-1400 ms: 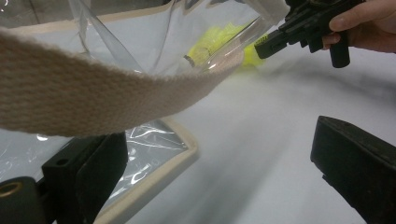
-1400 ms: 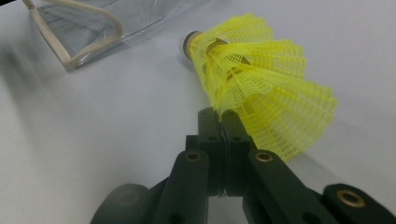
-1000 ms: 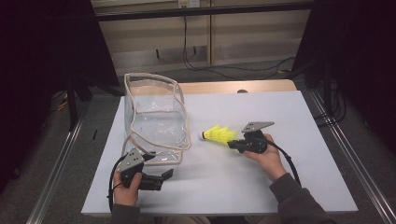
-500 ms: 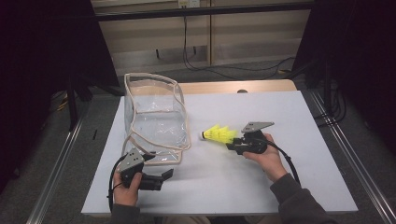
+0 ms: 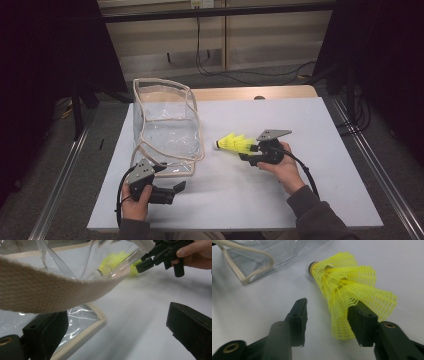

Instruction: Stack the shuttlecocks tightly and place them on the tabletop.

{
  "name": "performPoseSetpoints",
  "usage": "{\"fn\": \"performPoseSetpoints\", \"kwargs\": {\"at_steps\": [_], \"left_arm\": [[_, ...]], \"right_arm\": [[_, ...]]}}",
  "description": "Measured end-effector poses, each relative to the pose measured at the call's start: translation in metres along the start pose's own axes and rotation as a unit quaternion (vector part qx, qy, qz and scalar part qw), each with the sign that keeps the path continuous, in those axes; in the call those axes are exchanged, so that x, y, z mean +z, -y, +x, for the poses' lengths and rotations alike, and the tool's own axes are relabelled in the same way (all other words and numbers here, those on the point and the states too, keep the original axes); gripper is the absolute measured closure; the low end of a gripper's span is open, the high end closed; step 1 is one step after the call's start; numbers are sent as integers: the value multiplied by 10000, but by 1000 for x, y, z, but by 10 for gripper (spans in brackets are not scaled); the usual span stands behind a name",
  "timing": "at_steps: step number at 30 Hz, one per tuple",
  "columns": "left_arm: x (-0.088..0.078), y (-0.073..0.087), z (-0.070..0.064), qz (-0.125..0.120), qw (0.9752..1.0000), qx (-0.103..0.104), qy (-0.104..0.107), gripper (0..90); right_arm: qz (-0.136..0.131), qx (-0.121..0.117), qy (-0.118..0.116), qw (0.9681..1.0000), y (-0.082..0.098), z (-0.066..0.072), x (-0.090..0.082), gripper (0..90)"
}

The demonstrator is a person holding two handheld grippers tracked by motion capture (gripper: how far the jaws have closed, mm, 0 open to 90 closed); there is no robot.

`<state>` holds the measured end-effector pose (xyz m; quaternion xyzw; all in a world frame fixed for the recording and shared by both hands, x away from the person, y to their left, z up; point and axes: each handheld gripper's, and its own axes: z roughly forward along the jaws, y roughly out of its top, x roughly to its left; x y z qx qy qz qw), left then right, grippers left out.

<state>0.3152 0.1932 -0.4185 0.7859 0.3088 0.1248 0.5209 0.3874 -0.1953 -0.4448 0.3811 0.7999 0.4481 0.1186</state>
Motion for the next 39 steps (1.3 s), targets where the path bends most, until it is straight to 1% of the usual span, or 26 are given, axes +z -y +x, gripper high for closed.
{"fn": "performPoseSetpoints", "kwargs": {"at_steps": [2,4,7,12,13,21,23,25,28,32,35,36,39], "left_arm": [[0,0,0,0,10000,1,1,39],[0,0,0,1,10000,0,4,39],[0,0,0,3,10000,-11,2,39],[0,0,0,1,10000,-5,11,39],[0,0,0,-1,10000,-8,11,39],[0,0,0,-2,10000,-7,3,39],[0,0,0,5,10000,-3,1,39],[0,0,0,-16,10000,-8,27,39],[0,0,0,3,10000,-3,6,39],[0,0,0,-14,10000,-6,24,39],[0,0,0,-2,10000,-3,11,39],[0,0,0,-17,10000,-6,18,39],[0,0,0,-19,10000,-3,19,39]], "right_arm": [[13,71,47,10000,-1,0,1,420],[-30,79,36,10000,-2,-1,2,415],[-17,122,36,9999,-3,0,4,381],[-41,139,60,9999,-5,0,7,376],[-27,171,62,9998,-5,0,7,373],[48,163,84,9998,-7,3,15,348],[21,192,90,9998,-7,3,17,348],[19,197,102,9998,-8,3,18,356],[23,204,110,9997,-9,4,19,379],[-2,215,101,9997,-9,5,21,422],[28,204,136,9997,-9,5,23,462],[7,208,113,9997,-8,5,24,473],[-28,278,125,9995,-8,5,25,503]]}}
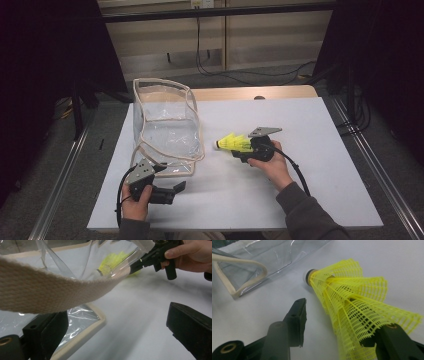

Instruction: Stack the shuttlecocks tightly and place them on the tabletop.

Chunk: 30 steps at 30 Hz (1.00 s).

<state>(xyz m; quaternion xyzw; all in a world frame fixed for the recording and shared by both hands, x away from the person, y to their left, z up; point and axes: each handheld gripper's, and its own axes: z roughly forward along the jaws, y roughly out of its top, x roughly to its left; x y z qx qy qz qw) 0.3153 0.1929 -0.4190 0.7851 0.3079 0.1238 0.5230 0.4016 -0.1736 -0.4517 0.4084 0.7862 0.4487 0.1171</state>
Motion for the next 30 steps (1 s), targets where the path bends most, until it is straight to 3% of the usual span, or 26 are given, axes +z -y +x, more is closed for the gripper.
{"fn": "performPoseSetpoints", "kwargs": {"at_steps": [14,22,30], "left_arm": [[0,0,0,18,10000,9,-16,39],[0,0,1,14,10000,3,19,40],[0,0,1,21,10000,22,14,40]], "right_arm": [[-54,94,160,9998,-2,2,6,607],[-41,36,303,9995,-1,2,10,768],[-26,1,269,9996,-2,2,8,791]]}}
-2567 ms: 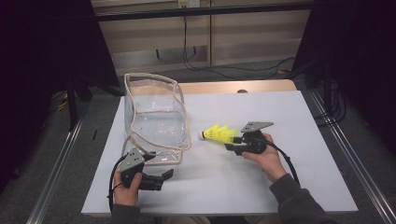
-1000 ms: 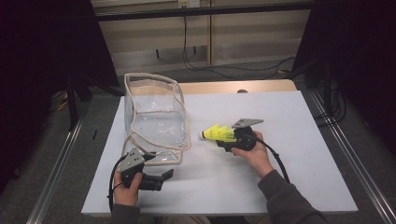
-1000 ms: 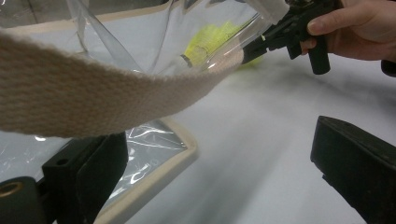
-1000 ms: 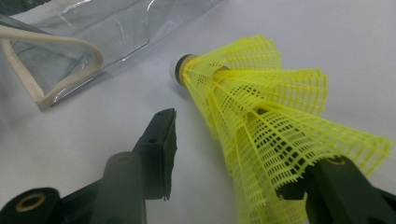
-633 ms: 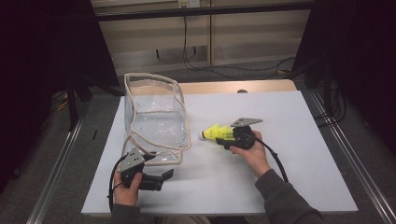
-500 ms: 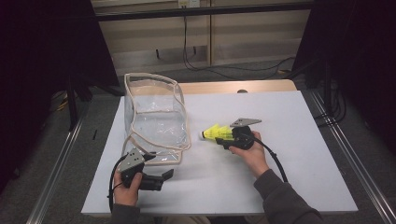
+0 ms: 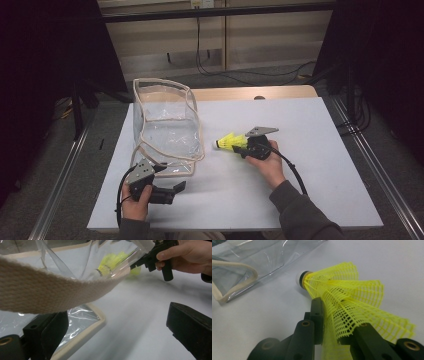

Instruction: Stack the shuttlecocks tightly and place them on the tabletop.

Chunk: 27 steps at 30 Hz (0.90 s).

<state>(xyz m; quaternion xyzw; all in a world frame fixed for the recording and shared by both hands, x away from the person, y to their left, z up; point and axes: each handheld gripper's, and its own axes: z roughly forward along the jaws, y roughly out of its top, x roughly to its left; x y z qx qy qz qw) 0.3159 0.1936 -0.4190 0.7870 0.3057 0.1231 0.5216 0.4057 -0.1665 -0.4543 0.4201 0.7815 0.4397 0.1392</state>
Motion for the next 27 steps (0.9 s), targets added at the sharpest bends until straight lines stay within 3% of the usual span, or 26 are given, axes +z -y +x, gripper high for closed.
{"fn": "performPoseSetpoints", "kwargs": {"at_steps": [17,27], "left_arm": [[0,0,0,-36,10000,-42,16,40],[2,0,1,-69,9999,-72,9,40]], "right_arm": [[-44,133,-269,9995,-5,-3,-14,795],[-69,77,-444,9990,-13,-4,-27,795]]}}
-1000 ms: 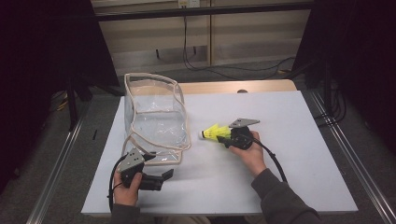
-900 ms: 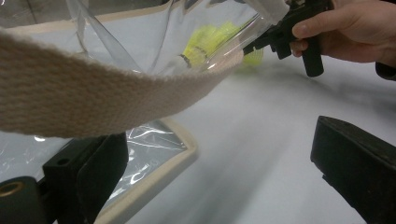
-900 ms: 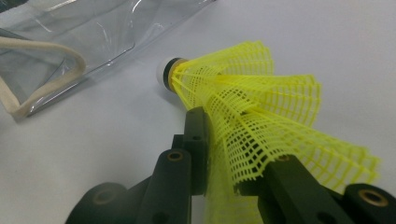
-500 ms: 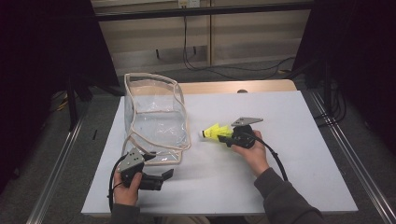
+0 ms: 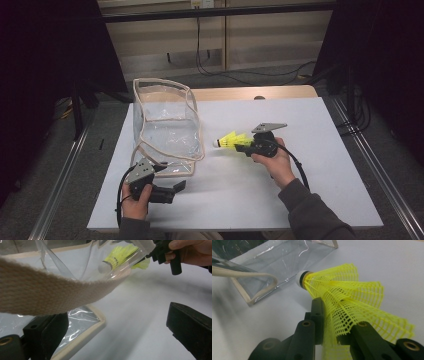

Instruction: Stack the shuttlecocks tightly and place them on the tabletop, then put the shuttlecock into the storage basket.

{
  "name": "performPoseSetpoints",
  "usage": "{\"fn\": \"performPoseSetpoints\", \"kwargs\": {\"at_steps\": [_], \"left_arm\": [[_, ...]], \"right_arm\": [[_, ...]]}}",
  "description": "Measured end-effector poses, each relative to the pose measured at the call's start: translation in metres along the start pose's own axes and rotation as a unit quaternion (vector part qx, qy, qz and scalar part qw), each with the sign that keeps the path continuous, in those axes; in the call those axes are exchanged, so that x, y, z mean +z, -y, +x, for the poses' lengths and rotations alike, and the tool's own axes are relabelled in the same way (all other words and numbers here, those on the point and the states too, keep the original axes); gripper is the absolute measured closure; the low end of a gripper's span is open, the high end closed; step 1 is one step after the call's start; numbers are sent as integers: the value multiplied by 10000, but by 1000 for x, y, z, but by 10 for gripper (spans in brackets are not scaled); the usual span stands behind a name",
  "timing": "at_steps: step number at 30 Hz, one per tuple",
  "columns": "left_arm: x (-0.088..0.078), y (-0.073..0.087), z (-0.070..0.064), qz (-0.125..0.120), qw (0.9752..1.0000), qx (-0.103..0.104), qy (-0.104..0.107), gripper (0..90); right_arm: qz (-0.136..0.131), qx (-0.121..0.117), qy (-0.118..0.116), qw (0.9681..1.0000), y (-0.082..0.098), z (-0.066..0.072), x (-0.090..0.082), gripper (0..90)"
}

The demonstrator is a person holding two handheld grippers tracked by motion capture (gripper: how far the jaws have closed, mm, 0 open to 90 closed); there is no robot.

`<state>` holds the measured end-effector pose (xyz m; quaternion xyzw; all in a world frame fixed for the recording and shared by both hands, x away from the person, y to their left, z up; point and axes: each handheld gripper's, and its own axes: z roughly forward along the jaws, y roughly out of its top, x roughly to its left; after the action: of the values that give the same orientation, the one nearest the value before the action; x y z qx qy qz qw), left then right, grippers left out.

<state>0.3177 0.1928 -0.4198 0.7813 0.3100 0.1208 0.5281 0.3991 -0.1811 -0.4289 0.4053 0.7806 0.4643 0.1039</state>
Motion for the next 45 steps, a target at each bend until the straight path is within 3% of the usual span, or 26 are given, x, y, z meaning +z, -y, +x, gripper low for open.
{"fn": "performPoseSetpoints", "kwargs": {"at_steps": [21,45], "left_arm": [[2,-1,1,2,10000,-7,-7,41],[3,-1,-1,25,10000,2,15,40]], "right_arm": [[13,-186,-161,9997,-27,9,-13,794],[-13,-306,-178,9994,-64,10,-42,793]]}}
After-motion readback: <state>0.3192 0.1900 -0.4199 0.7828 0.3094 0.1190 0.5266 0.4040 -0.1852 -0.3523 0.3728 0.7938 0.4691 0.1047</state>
